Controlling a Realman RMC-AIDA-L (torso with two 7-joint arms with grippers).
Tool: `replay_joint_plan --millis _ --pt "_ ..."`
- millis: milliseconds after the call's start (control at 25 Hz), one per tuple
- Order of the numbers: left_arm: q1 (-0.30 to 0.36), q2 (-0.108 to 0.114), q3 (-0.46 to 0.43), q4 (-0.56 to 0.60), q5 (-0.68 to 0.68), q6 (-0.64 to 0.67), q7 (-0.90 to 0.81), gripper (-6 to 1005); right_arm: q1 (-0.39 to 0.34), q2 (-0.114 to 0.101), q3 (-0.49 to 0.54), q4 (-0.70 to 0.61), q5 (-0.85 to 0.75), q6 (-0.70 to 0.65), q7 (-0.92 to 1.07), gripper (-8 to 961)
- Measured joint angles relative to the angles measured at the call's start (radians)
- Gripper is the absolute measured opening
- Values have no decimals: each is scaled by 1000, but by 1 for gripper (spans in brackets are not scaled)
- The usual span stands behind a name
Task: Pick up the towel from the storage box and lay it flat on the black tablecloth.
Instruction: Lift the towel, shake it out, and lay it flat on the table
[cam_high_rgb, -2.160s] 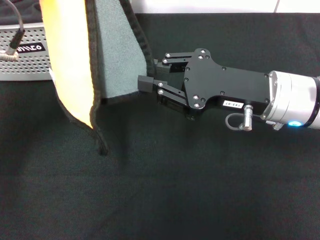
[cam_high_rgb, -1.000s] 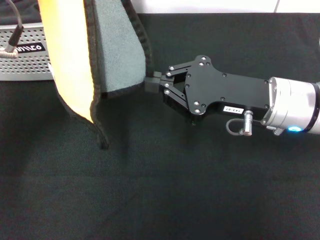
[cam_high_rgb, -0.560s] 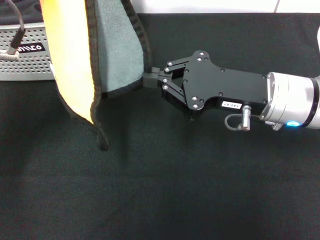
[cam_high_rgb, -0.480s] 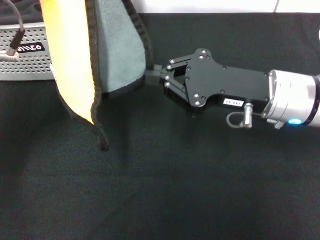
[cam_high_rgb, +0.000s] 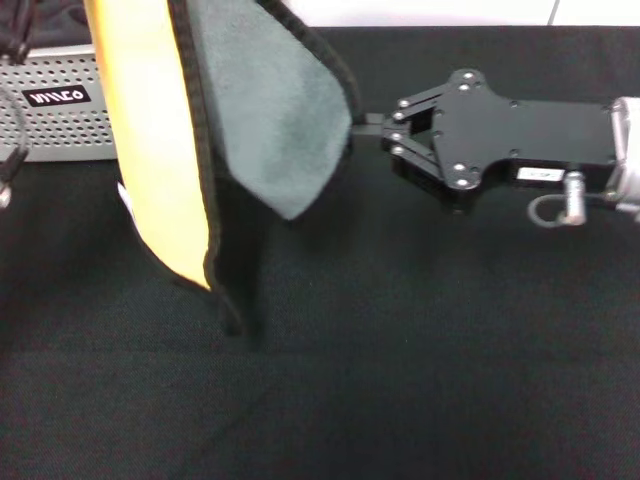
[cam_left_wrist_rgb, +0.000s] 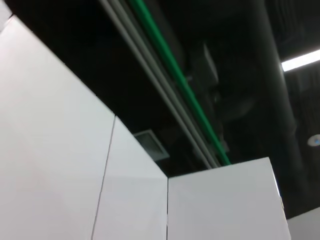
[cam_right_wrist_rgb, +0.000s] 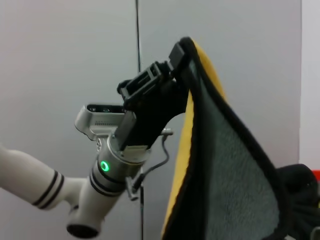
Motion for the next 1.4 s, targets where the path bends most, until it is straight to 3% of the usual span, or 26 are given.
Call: replay_joint_plan --millis 200,360,560,720,1040,1240,1400 --pt "74 28 -2 53 51 -1 -120 26 -58 11 115 -173 -148 -51 114 1" --pt "97 48 -2 71 82 -3 -176 26 -97 13 177 -290 -207 -87 180 1" --pt "114 100 -3 94 204 -3 -268 26 -113 10 260 -378 -245 -152 248 1" --pt "132 117 -2 165 313 -3 -319 27 -112 10 318 -418 -261 -199 277 1" --pt "148 140 -49 229 393 -5 -410 27 -115 0 388 -462 -276 -259 324 1" --pt "142 123 -148 271 515 -5 -434 27 -119 7 450 -469 -280 -303 342 1" --pt "140 120 -157 299 560 -5 -435 28 -120 9 470 -470 -281 -307 346 1"
